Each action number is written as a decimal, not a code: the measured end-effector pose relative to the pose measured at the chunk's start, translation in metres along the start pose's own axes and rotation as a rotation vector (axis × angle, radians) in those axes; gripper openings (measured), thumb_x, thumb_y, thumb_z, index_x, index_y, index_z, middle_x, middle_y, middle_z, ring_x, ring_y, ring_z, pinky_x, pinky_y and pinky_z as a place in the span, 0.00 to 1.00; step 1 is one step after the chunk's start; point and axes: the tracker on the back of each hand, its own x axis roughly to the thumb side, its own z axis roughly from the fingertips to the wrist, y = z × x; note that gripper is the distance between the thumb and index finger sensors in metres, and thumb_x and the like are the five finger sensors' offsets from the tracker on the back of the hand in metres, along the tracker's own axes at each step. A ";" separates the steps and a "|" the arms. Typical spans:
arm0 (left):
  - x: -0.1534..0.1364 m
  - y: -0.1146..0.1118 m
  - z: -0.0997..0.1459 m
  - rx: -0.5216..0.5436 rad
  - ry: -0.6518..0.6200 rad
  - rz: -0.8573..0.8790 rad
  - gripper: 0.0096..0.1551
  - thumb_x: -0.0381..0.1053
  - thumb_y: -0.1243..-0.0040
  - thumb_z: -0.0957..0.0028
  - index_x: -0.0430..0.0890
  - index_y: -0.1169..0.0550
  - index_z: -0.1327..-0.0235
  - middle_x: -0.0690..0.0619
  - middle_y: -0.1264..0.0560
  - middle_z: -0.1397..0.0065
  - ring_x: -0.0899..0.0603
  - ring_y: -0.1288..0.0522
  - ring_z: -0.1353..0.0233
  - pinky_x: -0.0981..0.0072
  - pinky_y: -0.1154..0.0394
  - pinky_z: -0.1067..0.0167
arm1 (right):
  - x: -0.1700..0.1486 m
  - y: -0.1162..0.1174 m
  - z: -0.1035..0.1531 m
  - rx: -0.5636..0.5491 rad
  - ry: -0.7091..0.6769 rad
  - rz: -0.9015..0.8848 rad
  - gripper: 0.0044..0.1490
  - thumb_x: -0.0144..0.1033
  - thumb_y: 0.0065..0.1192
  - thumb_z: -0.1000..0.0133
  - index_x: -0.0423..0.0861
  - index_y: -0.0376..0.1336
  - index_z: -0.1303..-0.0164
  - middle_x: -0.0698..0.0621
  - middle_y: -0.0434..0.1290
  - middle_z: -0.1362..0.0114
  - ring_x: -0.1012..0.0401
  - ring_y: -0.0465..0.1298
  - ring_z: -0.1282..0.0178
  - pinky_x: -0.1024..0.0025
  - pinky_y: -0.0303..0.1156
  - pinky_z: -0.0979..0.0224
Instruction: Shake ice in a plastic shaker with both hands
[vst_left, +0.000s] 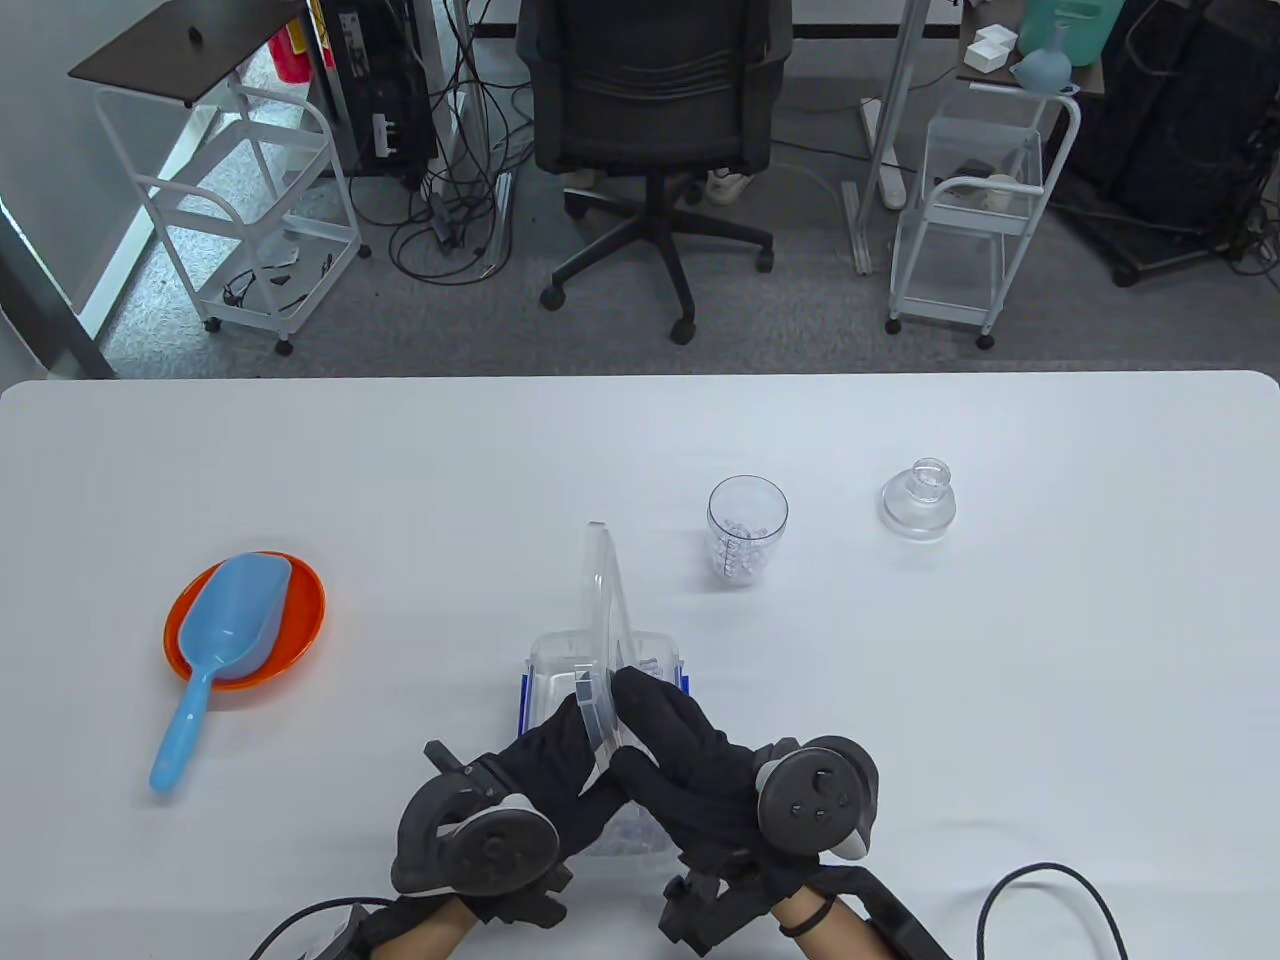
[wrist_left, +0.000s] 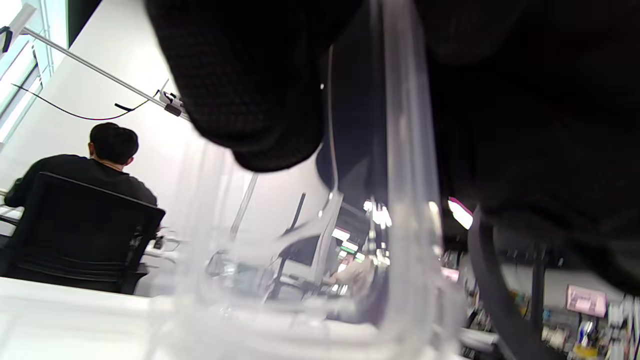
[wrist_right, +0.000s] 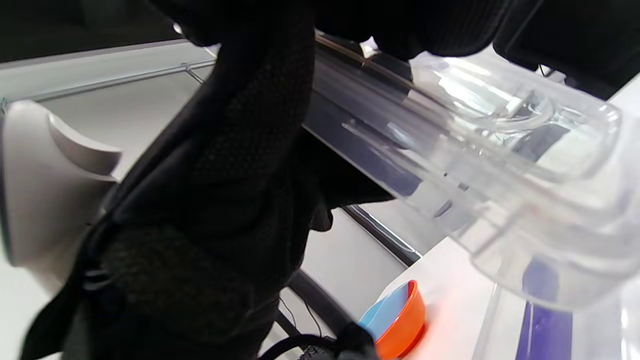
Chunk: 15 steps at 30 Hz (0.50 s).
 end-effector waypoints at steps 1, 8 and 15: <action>-0.002 0.001 0.000 0.013 0.026 0.029 0.41 0.55 0.47 0.41 0.24 0.38 0.31 0.27 0.26 0.35 0.42 0.16 0.41 0.70 0.16 0.49 | -0.001 0.000 0.000 0.012 0.001 -0.004 0.36 0.39 0.49 0.37 0.38 0.49 0.21 0.33 0.54 0.22 0.31 0.60 0.27 0.36 0.64 0.32; -0.013 0.013 -0.001 0.081 0.104 0.167 0.35 0.50 0.41 0.45 0.29 0.31 0.32 0.36 0.19 0.39 0.42 0.13 0.47 0.70 0.15 0.55 | -0.004 -0.007 0.000 -0.057 0.030 0.175 0.40 0.46 0.49 0.37 0.39 0.46 0.19 0.32 0.50 0.20 0.32 0.57 0.25 0.33 0.62 0.32; -0.008 0.020 -0.001 0.094 0.058 0.118 0.36 0.50 0.40 0.46 0.31 0.31 0.30 0.41 0.16 0.44 0.46 0.11 0.52 0.72 0.15 0.59 | -0.043 -0.035 0.003 -0.092 0.267 0.301 0.53 0.52 0.49 0.37 0.42 0.27 0.19 0.27 0.38 0.19 0.27 0.50 0.24 0.30 0.57 0.31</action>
